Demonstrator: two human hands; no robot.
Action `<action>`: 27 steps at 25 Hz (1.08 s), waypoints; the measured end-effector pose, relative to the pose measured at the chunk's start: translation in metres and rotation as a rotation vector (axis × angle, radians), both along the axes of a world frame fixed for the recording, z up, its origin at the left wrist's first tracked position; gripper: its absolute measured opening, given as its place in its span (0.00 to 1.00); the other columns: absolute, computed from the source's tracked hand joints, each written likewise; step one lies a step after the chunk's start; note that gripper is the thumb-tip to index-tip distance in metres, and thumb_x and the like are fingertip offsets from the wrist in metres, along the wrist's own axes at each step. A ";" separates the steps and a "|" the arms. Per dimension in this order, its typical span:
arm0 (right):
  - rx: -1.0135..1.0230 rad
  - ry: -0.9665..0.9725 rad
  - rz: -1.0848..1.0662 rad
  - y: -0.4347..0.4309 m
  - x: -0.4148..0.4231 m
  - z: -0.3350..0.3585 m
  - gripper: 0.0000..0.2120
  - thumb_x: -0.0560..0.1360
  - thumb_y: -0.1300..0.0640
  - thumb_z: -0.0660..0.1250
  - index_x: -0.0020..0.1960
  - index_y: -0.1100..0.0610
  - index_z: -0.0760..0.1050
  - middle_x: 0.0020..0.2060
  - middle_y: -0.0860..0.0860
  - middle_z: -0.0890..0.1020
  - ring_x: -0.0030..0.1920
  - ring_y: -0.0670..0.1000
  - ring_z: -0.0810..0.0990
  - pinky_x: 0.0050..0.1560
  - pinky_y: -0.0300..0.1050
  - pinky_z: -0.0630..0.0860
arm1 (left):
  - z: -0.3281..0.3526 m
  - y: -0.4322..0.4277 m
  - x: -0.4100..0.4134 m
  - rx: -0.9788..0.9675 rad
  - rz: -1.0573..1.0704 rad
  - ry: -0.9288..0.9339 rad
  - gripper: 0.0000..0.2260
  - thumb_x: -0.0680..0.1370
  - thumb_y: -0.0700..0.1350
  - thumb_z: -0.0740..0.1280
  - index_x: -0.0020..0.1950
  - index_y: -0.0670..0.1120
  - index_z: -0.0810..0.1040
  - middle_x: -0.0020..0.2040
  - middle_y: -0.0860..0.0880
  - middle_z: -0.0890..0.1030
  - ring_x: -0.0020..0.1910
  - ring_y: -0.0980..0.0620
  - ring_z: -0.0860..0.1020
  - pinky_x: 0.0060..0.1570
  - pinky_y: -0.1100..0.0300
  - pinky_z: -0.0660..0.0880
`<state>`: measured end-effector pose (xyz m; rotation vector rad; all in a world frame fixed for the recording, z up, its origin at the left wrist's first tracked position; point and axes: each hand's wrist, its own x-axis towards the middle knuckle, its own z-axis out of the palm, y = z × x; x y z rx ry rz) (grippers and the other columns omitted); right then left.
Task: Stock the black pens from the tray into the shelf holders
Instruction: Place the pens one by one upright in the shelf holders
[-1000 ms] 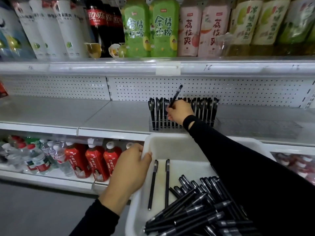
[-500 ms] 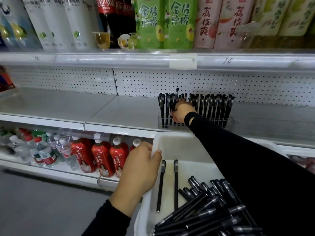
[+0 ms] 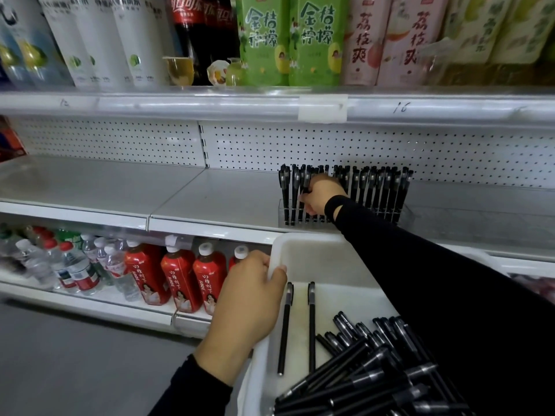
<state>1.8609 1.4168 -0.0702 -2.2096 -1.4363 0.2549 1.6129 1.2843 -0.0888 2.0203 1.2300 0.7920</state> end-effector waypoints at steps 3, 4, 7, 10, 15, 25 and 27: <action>-0.046 -0.072 0.020 0.002 -0.006 0.002 0.12 0.80 0.55 0.66 0.46 0.64 0.80 0.43 0.58 0.85 0.41 0.57 0.84 0.48 0.49 0.82 | 0.000 -0.001 0.001 -0.007 0.000 -0.005 0.09 0.80 0.52 0.63 0.47 0.49 0.77 0.37 0.49 0.82 0.37 0.51 0.80 0.42 0.46 0.79; -0.059 -0.097 0.020 0.002 -0.007 0.001 0.12 0.79 0.54 0.67 0.44 0.62 0.79 0.41 0.57 0.85 0.38 0.55 0.82 0.45 0.47 0.81 | 0.000 -0.001 0.001 -0.010 -0.001 -0.007 0.09 0.81 0.53 0.63 0.48 0.49 0.77 0.37 0.49 0.82 0.37 0.51 0.80 0.42 0.46 0.79; -0.080 -0.118 0.014 -0.003 -0.008 0.000 0.14 0.78 0.51 0.70 0.41 0.62 0.80 0.36 0.55 0.84 0.34 0.52 0.82 0.42 0.43 0.80 | 0.000 0.002 0.001 -0.004 0.001 0.010 0.09 0.81 0.52 0.63 0.47 0.49 0.77 0.36 0.50 0.80 0.35 0.52 0.79 0.40 0.49 0.78; -0.076 -0.150 0.010 -0.021 -0.006 0.015 0.13 0.77 0.52 0.70 0.46 0.63 0.83 0.38 0.56 0.86 0.41 0.55 0.85 0.47 0.47 0.83 | 0.002 0.006 0.001 0.005 0.017 -0.002 0.09 0.81 0.51 0.63 0.47 0.48 0.77 0.38 0.50 0.82 0.37 0.52 0.80 0.41 0.49 0.79; -0.092 -0.102 0.138 -0.096 -0.038 0.068 0.19 0.78 0.46 0.68 0.41 0.62 0.81 0.34 0.53 0.85 0.34 0.50 0.82 0.41 0.44 0.81 | 0.009 0.017 0.002 0.010 0.075 -0.010 0.09 0.81 0.51 0.63 0.50 0.47 0.77 0.42 0.50 0.81 0.41 0.52 0.80 0.44 0.49 0.79; -0.524 -0.260 0.362 -0.142 -0.103 -0.008 0.12 0.74 0.55 0.72 0.37 0.55 0.70 0.35 0.50 0.76 0.37 0.52 0.76 0.39 0.43 0.73 | 0.016 0.029 0.012 0.030 0.085 0.045 0.11 0.80 0.49 0.64 0.43 0.44 0.76 0.39 0.48 0.79 0.39 0.48 0.77 0.39 0.55 0.73; -0.513 -0.189 0.346 -0.138 -0.102 -0.006 0.07 0.75 0.59 0.70 0.41 0.56 0.73 0.36 0.51 0.78 0.39 0.53 0.79 0.34 0.41 0.74 | 0.015 0.030 0.011 0.031 0.075 0.054 0.10 0.81 0.49 0.64 0.44 0.44 0.77 0.40 0.48 0.79 0.40 0.50 0.77 0.41 0.55 0.74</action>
